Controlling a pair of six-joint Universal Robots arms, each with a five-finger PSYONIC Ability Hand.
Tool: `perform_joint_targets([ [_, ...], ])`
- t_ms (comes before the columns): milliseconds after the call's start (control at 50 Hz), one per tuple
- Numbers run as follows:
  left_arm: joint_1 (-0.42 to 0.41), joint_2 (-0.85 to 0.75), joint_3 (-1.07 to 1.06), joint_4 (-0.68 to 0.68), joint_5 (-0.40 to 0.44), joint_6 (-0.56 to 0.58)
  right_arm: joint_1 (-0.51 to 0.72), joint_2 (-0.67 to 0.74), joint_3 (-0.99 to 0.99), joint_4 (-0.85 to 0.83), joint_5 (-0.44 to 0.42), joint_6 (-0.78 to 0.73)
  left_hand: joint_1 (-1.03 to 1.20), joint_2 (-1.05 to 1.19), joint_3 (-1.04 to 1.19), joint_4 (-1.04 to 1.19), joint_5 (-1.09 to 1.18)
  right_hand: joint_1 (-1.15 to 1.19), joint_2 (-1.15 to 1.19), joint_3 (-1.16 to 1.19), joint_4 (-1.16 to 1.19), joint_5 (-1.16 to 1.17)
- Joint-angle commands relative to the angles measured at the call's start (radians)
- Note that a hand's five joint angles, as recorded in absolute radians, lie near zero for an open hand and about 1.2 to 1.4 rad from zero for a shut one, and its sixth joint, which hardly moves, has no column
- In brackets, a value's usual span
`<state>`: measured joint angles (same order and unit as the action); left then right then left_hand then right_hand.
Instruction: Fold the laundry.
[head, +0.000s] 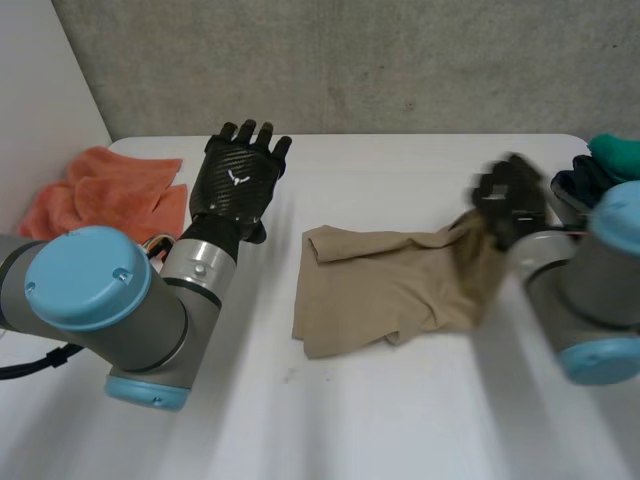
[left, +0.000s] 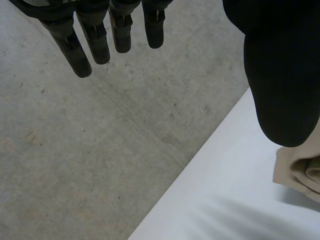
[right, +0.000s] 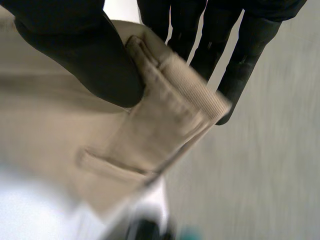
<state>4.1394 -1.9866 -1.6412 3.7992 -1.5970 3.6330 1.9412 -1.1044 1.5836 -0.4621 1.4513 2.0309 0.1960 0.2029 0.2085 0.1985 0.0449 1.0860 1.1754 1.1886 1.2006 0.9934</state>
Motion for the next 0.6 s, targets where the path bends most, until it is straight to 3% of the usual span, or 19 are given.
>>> perform_joint_targets([
  [20,0.002,0.014,-0.025,0.001,-0.001,0.000,0.229,0.089,0.030,-0.096,-0.316,-0.015,-0.021,-0.028,-0.034,-0.024,-0.045,0.310,0.221,0.208,0.196,0.228],
  [100,0.007,0.020,-0.026,-0.001,-0.001,0.000,0.277,0.122,0.041,-0.096,-0.388,-0.035,-0.021,-0.028,-0.034,-0.024,-0.045,0.310,0.221,0.208,0.196,0.228],
  [160,0.008,0.022,-0.026,0.000,0.000,0.000,0.277,0.121,0.044,-0.095,-0.404,-0.025,-0.021,-0.028,-0.034,-0.024,-0.045,0.036,-0.053,-0.066,-0.078,-0.046],
  [180,0.008,0.022,-0.023,0.001,0.000,0.000,0.275,0.115,0.050,-0.093,-0.416,-0.014,-0.021,-0.028,-0.034,-0.024,-0.045,-0.366,-0.455,-0.468,-0.480,-0.448],
  [240,0.008,0.022,-0.006,0.001,0.000,-0.004,0.275,0.097,0.070,-0.095,-0.404,0.018,-0.021,-0.028,-0.034,-0.024,-0.045,-0.912,-1.001,-1.014,-1.026,-0.993],
  [300,0.007,0.022,0.014,0.002,-0.001,-0.013,0.236,-0.004,0.085,-0.093,-0.372,0.124,-0.021,-0.028,-0.034,-0.024,-0.045,-0.912,-1.001,-1.014,-1.026,-0.993],
  [380,-0.004,0.012,0.075,-0.001,-0.003,-0.043,0.122,-0.159,0.095,-0.079,-0.278,0.489,-0.021,-0.028,-0.034,-0.024,-0.045,-0.912,-1.001,-1.014,-1.026,-0.993],
  [400,-0.014,0.008,0.107,-0.007,-0.003,-0.065,0.087,-0.179,0.090,-0.063,-0.243,0.650,-0.021,-0.028,-0.034,-0.024,-0.045,-0.912,-1.001,-1.014,-1.026,-0.993],
  [480,-0.056,-0.029,0.197,-0.067,-0.001,-0.138,0.018,-0.192,0.044,0.055,-0.221,0.938,-0.021,-0.028,-0.034,-0.024,-0.045,-0.912,-1.001,-1.014,-1.026,-0.993],
  [600,-0.117,-0.152,0.359,-0.272,0.002,-0.226,-0.050,-0.143,-0.095,0.318,-0.233,1.017,-0.021,-0.028,-0.034,-0.024,-0.045,-0.912,-1.001,-1.014,-1.026,-0.993],
])
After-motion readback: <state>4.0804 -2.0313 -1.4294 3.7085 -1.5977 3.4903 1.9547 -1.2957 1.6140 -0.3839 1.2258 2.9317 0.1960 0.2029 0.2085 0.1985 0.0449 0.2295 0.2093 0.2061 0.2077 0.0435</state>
